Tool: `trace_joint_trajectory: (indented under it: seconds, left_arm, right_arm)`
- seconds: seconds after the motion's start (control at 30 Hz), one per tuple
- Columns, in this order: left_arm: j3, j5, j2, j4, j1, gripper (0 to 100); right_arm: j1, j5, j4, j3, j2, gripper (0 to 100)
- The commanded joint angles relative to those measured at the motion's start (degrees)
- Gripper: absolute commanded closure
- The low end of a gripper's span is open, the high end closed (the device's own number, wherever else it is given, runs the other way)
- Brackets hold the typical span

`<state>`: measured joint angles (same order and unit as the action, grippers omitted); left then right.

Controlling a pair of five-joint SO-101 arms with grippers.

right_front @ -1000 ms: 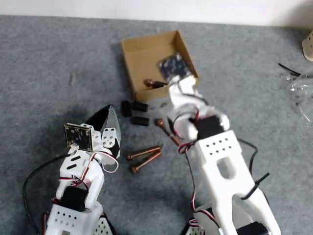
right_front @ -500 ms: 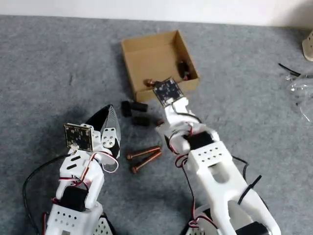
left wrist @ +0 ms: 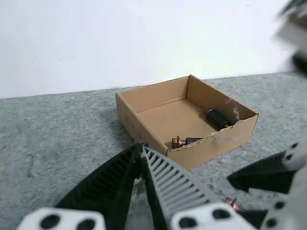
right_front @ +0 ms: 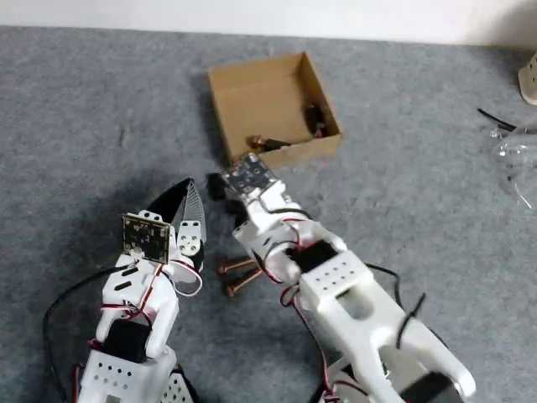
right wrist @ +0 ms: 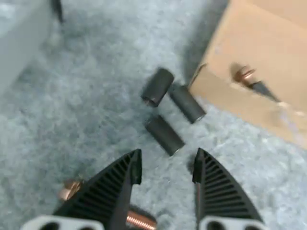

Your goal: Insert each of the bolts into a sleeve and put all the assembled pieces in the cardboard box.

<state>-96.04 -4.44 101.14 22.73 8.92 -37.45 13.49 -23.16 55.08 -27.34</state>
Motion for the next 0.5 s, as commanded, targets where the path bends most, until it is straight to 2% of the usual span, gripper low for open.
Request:
trace_joint_trajectory:
  seconds: [0.0,0.1,0.2,0.3,0.47]
  left_arm:
    - [-1.4,0.7,-0.2,0.0,-2.0,99]
    - [-1.4,0.4,-0.1,-0.2,-4.9,99]
    - [-1.4,0.4,-0.2,-0.2,-4.8,99]
    - [-1.4,0.4,-0.2,-0.4,-4.8,99]
    - [-1.4,0.4,-0.2,-0.4,-4.8,99]
  right_arm:
    - [-0.6,-0.1,1.7,-8.3,8.2,83.6]
    - [-0.7,-0.1,1.7,-13.5,15.8,83.6]
    - [-0.8,0.5,1.7,-18.4,22.5,83.6]
    - [-0.7,4.9,1.6,-22.1,27.9,83.6]
    - [-0.8,5.5,-2.3,-24.4,32.5,83.6]
